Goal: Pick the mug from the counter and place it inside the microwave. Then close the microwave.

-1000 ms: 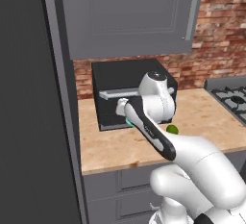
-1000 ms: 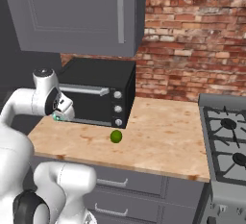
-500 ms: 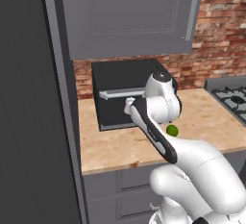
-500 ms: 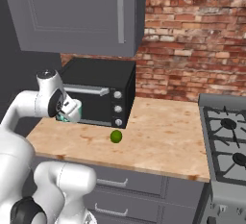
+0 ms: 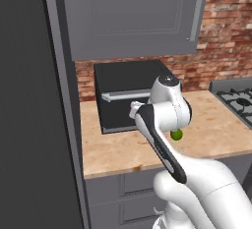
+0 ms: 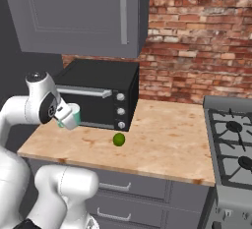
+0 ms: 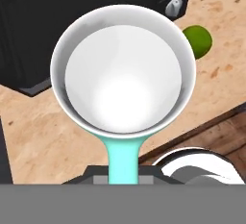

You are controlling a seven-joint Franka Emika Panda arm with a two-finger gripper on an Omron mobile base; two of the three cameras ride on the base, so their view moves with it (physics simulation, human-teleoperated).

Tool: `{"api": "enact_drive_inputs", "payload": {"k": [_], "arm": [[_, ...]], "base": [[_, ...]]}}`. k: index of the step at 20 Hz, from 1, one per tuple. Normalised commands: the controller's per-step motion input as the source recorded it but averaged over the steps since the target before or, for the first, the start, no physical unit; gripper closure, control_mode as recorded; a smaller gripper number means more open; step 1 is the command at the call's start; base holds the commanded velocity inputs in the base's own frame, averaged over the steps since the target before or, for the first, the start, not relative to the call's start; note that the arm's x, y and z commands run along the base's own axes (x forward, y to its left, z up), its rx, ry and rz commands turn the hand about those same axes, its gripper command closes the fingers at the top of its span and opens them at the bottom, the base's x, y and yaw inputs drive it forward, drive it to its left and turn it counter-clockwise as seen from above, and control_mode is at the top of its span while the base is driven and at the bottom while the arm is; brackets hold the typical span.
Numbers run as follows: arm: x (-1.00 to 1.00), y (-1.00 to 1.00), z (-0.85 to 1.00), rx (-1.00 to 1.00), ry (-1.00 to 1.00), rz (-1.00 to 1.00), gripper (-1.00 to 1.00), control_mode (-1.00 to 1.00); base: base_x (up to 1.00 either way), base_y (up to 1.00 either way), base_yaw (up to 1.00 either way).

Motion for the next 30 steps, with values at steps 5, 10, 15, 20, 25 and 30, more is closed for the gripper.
{"api": "enact_drive_inputs", "payload": {"k": [5, 10, 15, 20, 25, 30], "arm": [[-0.49, -0.02, 0.22, 0.0, -0.01, 0.0, 1.0, -1.0], [-0.1, -0.08, 0.01, 0.0, 0.0, 0.05, 1.0, -1.0], [0.0, 0.0, 0.14, 0.0, 0.0, 0.22, 1.0, -1.0], [0.0, 0.0, 0.38, 0.0, 0.0, 0.25, 1.0, -1.0], [-0.06, -0.04, 0.39, -0.02, 0.0, 0.19, 1.0, -1.0], [-0.44, -0.22, 0.07, -0.05, 0.0, 0.1, 1.0, -1.0]], "base": [[0.0, 0.0, 0.0], [0.0, 0.0, 0.0], [0.0, 0.0, 0.0], [0.0, 0.0, 0.0], [0.0, 0.0, 0.0], [0.0, 0.0, 0.0]]}}
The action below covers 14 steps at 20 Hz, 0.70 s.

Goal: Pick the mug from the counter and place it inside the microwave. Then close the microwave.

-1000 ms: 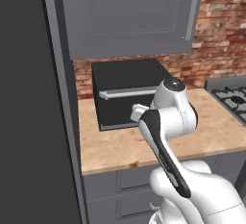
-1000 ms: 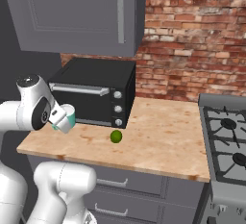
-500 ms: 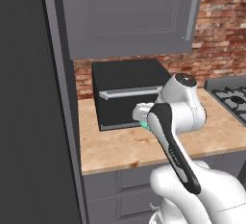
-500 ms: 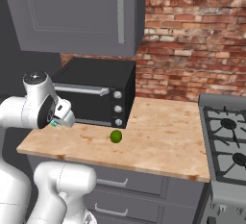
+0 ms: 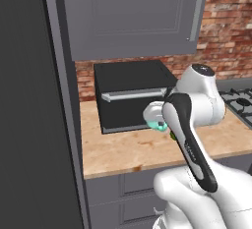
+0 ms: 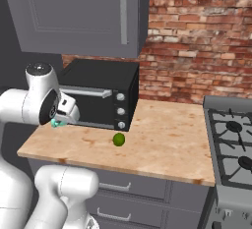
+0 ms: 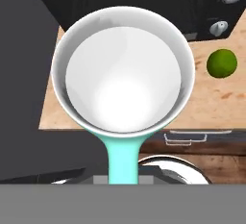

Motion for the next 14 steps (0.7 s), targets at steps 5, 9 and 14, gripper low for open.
{"api": "enact_drive_inputs", "payload": {"k": [5, 9, 14], "arm": [[-0.65, -0.33, 0.0, -0.03, -0.04, 0.01, 1.0, -1.0], [-0.31, -0.29, 0.0, -0.04, -0.05, 0.0, 1.0, -1.0], [0.08, -0.12, 0.01, -0.07, 0.0, 0.0, 1.0, -1.0]], "base": [[0.0, 0.0, 0.0], [0.0, 0.0, 0.0], [0.0, 0.0, 0.0]]}}
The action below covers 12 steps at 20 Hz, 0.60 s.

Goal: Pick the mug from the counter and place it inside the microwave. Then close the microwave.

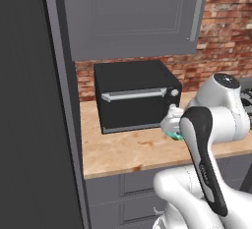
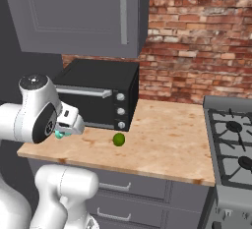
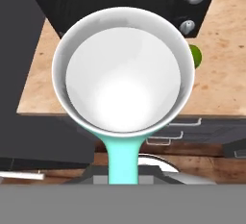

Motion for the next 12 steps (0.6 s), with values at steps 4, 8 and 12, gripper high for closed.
{"api": "enact_drive_inputs", "payload": {"k": [4, 8, 12], "arm": [[0.23, -0.02, 0.05, -0.08, 0.0, -0.01, 1.0, -1.0], [0.04, -0.01, 0.05, -0.05, 0.0, -0.03, 1.0, -1.0], [0.0, -0.04, 0.0, 0.0, 0.0, -0.03, 1.0, -1.0]], "base": [[0.0, 0.0, 0.0], [0.0, 0.0, 0.0], [0.0, 0.0, 0.0]]}}
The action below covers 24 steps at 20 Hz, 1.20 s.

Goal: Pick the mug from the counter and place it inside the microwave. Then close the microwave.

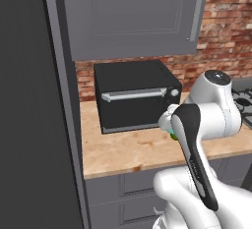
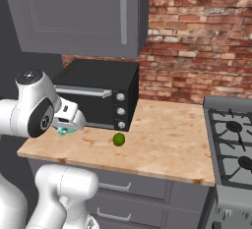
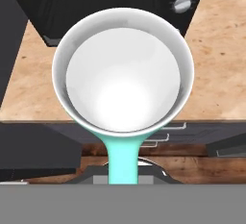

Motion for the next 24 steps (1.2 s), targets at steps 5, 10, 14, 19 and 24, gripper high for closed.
{"api": "enact_drive_inputs", "payload": {"k": [5, 10, 14, 19, 24], "arm": [[0.0, 0.0, 0.0, 0.0, 0.0, 0.0, 1.0, -1.0], [0.0, 0.0, 0.0, 0.0, 0.0, 0.0, 1.0, -1.0], [0.0, 0.0, 0.0, 0.0, 0.0, 0.0, 1.0, 1.0], [0.0, 0.0, 0.0, 0.0, 0.0, 0.0, 1.0, 1.0], [0.0, 0.0, 0.0, 0.0, 0.0, 0.0, 1.0, 1.0]], "base": [[0.0, 0.0, 0.0], [0.0, 0.0, 0.0], [0.0, 0.0, 0.0], [-0.41, 0.0, 0.0], [-0.55, 0.0, 0.0]]}}
